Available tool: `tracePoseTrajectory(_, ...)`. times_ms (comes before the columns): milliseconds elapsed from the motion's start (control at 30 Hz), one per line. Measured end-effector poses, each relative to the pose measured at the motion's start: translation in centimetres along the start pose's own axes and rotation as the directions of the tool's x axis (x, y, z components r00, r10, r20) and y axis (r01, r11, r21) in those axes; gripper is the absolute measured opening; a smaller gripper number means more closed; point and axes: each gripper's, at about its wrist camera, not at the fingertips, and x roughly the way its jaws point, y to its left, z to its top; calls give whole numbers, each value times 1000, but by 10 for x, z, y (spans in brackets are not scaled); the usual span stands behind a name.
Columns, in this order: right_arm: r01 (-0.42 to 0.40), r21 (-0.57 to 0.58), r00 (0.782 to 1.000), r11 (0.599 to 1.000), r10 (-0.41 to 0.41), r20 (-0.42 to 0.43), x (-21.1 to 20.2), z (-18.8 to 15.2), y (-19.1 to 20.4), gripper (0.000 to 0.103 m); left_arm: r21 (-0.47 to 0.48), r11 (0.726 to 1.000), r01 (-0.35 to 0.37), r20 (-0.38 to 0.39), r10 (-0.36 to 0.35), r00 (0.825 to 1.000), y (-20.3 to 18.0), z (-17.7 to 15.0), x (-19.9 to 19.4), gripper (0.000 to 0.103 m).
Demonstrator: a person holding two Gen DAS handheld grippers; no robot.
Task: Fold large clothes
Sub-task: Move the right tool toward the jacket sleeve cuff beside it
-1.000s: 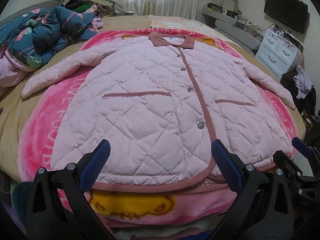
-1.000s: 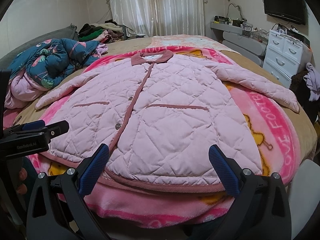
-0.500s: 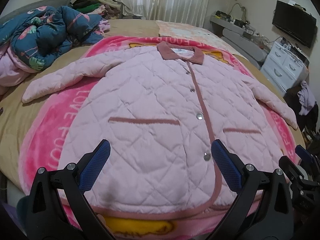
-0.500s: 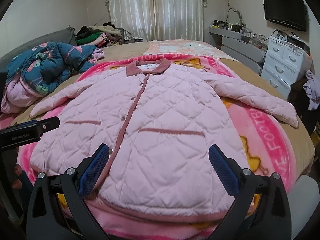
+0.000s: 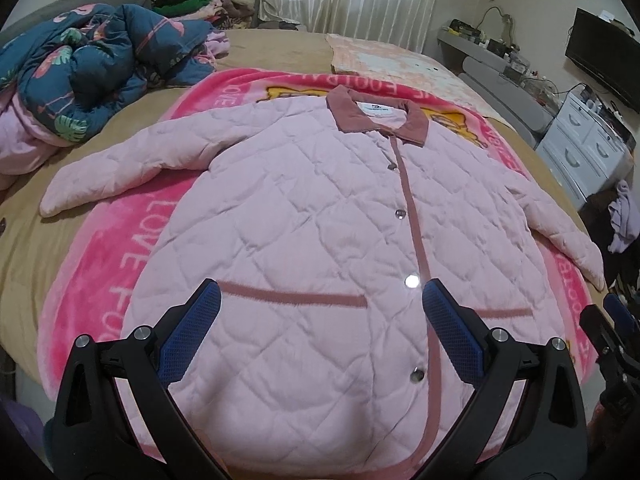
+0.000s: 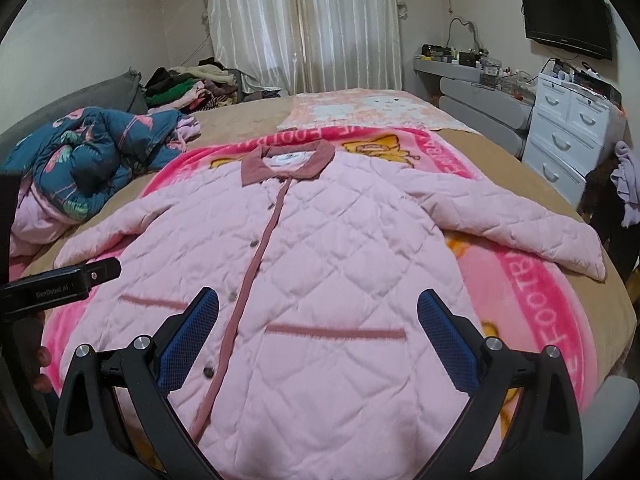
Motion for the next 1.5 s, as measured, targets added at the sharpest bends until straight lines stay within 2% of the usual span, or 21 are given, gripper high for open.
tracePoseTrajectory(400,17,31,999,999,-18,35,26,48,-30,99,22,1000,2,3,-2,1000,-41,49,30,95)
tracePoseTrajectory(700,41,89,995,995,-49,92,43,85,-70,99,41,999,10,-4,-10,1000,-73,83,55,95)
tracePoseTrajectory(1000,105,170,986,980,-125,112,66,115,-129,99,56,998,9,-1,-9,1000,-110,111,84,95)
tracePoseTrajectory(1200,183,266,972,946,-215,95,88,116,-182,99,88,996,26,-15,-25,1000,-144,122,110,95)
tracePoseTrajectory(1500,305,415,947,857,-320,-33,131,87,-271,99,150,988,19,-44,-12,999,-186,124,151,95)
